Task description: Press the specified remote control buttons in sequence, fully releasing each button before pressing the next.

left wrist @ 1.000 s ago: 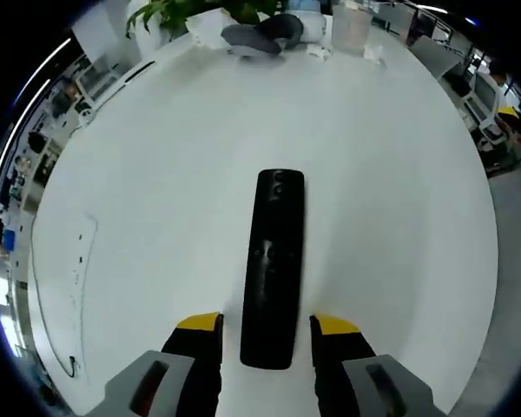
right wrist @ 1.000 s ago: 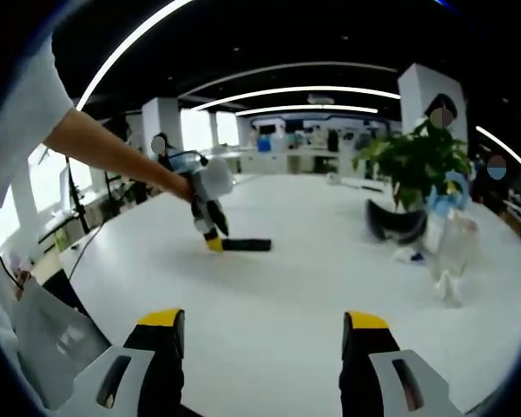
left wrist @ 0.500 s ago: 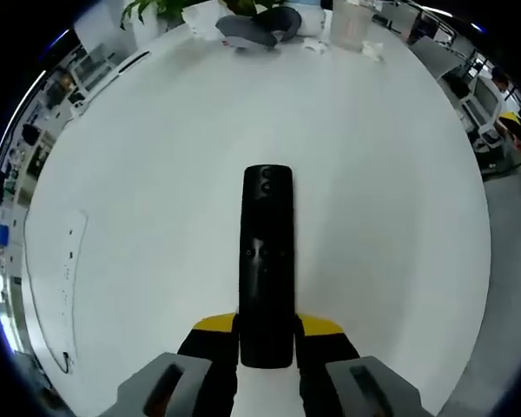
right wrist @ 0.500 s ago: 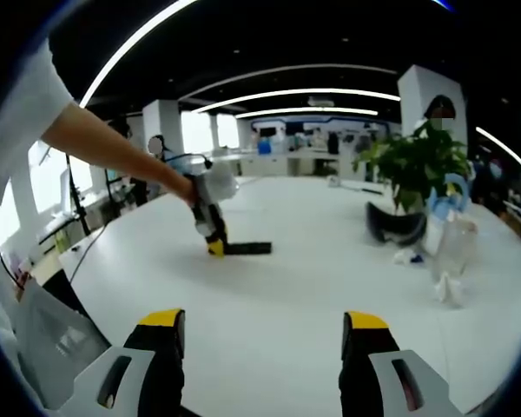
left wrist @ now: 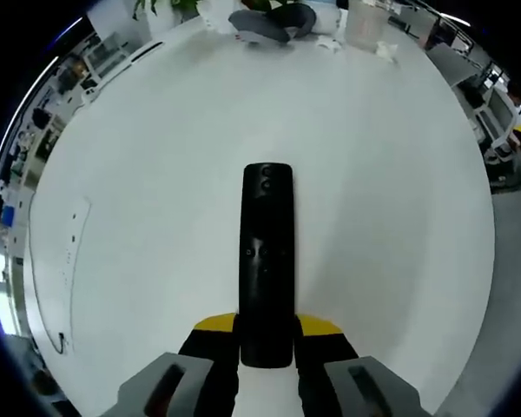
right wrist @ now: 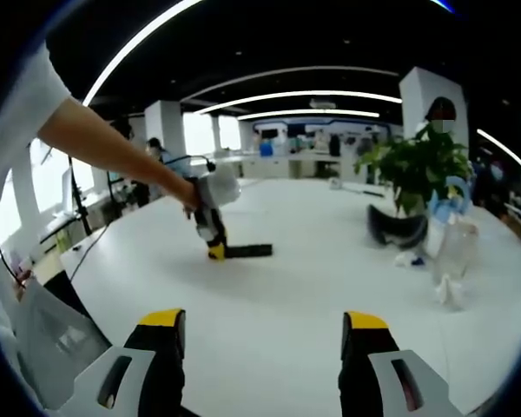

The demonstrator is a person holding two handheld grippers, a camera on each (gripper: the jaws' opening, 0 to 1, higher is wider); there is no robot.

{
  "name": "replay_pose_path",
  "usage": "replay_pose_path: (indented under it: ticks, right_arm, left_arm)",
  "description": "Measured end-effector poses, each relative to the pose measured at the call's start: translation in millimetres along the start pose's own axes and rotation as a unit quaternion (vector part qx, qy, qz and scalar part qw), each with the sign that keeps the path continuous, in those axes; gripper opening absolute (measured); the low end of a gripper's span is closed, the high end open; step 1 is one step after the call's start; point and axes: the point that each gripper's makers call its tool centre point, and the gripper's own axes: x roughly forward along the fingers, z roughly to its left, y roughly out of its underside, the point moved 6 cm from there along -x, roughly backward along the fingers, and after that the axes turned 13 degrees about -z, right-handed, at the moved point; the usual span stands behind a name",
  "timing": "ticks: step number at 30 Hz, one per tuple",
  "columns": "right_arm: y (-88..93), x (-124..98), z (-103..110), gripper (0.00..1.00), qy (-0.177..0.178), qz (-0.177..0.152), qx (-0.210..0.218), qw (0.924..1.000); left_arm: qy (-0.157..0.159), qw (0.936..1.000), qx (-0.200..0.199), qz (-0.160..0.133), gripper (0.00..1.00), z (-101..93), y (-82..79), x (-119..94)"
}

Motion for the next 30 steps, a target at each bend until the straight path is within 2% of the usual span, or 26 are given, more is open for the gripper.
replay_pose_path:
  ticks: [11, 30]
  right_arm:
    - [-0.8, -1.0, 0.7, 0.71, 0.001, -0.005, 0.000, 1.0000]
    - [-2.5, -1.8, 1.8, 0.70, -0.002, -0.009, -0.001, 1.0000]
  left_arm:
    - [-0.004, 1.0000, -0.007, 0.005, 0.23, -14.4, 3.7, -2.4]
    - [0.000, 0.9994, 0.002, 0.036, 0.23, -37.8, 8.3, -4.3]
